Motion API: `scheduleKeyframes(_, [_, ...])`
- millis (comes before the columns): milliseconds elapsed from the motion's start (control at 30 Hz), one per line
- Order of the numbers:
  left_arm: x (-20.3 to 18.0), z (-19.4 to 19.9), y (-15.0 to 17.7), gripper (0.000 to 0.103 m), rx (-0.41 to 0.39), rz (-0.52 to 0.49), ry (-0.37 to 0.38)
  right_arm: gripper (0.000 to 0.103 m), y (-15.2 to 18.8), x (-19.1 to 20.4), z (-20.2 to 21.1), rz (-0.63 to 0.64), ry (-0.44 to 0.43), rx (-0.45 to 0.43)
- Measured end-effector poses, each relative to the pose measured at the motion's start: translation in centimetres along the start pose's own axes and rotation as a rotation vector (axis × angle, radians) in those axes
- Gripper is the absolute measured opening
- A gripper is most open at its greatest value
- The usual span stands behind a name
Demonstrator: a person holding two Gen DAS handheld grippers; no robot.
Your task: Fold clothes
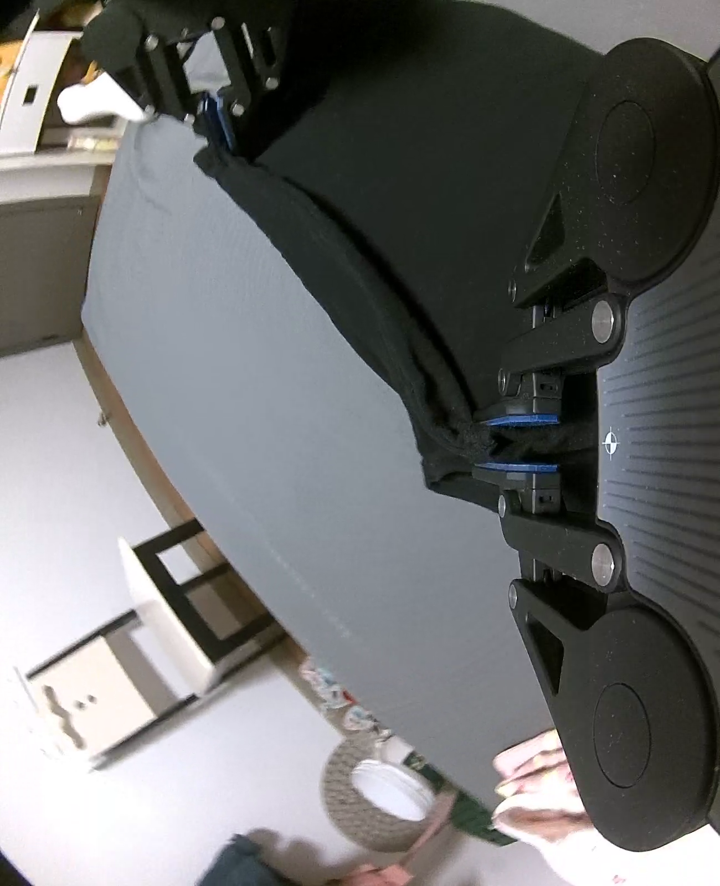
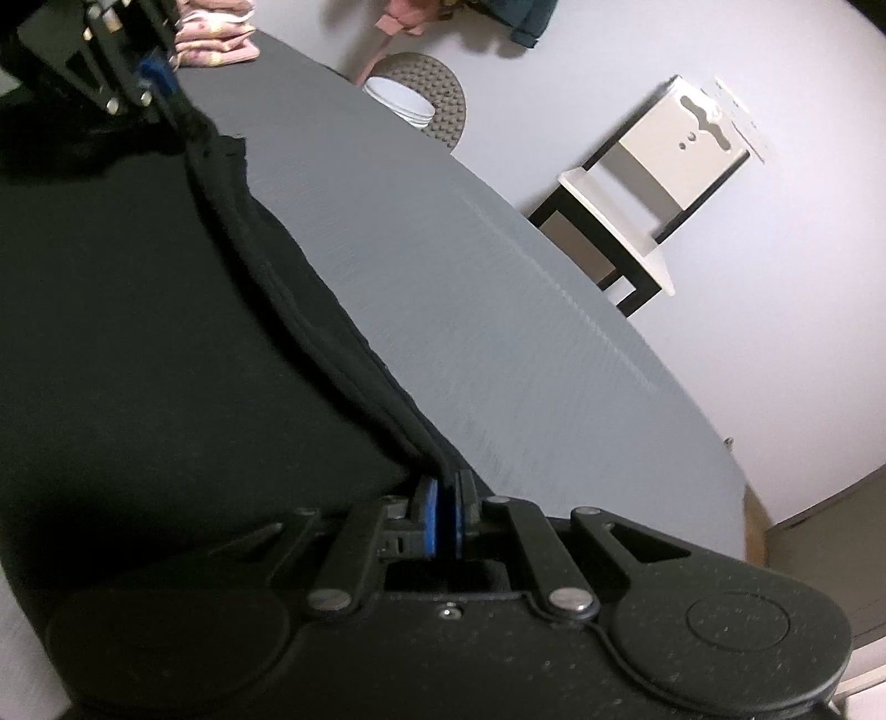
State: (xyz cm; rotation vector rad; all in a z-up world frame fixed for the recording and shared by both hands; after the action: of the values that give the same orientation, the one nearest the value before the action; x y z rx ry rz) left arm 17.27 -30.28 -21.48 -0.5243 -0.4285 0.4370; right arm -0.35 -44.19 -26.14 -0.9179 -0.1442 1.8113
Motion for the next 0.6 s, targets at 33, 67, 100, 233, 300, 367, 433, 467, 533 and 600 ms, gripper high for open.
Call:
scheduleKeyframes(33, [0.0, -0.3, 0.1, 0.011, 0.004, 0.014, 0.0, 0.005, 0.2, -0.2, -0.1, -0.013, -0.004, -0.004])
scheduleKeyframes(67, [-0.1, -0.4, 0.2, 0.011, 0.007, 0.027, -0.001, 0.005, 0.2, -0.4, -0.3, -0.026, -0.01, 0.002])
scheduleKeyframes(100, [-0.2, -0.5, 0.3, 0.011, 0.009, 0.041, -0.002, 0.006, 0.3, -0.5, -0.4, -0.039, -0.018, 0.009])
scheduleKeyframes(233, [-0.5, -1.0, 0.4, 0.011, 0.017, 0.07, -0.011, 0.018, 0.4, -0.8, -0.7, -0.057, -0.007, 0.005])
scheduleKeyframes(300, [-1.1, -1.1, 0.3, 0.011, 0.018, 0.04, -0.027, 0.023, 0.6, -1.9, -0.8, -0.106, -0.019, -0.003])
scheduleKeyframes(367, [-1.7, -1.2, 0.2, 0.011, 0.022, 0.017, -0.042, 0.032, 1.0, -3.0, -0.6, -0.173, -0.038, -0.012])
scheduleKeyframes(433, [-2.0, -1.2, -0.1, 0.011, 0.022, 0.01, -0.048, 0.033, 1.8, -4.3, -0.2, -0.256, -0.086, -0.033])
scheduleKeyframes(467, [-2.2, -1.2, -0.2, 0.011, 0.022, 0.01, -0.047, 0.033, 2.3, -4.9, 0.0, -0.282, -0.111, -0.041])
scheduleKeyframes(533, [-2.4, -1.2, -0.2, 0.011, 0.02, 0.013, -0.046, 0.035, 3.3, -5.8, 0.5, -0.325, -0.154, -0.051])
scheduleKeyframes(600, [-2.5, -1.2, -0.2, 0.011, 0.019, 0.016, -0.046, 0.035, 4.1, -6.5, 0.7, -0.342, -0.163, -0.051])
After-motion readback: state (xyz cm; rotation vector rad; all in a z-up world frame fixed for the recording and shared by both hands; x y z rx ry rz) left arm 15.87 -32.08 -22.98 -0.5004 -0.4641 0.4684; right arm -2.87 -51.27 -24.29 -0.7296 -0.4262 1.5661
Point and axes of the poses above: each gripper's, at about its wrist camera, not at the fingertips, and z roughly against the way its jaws point, x to its left, y to its underside, the point moved 1 cm from there along -z, roughly the way its jaws point
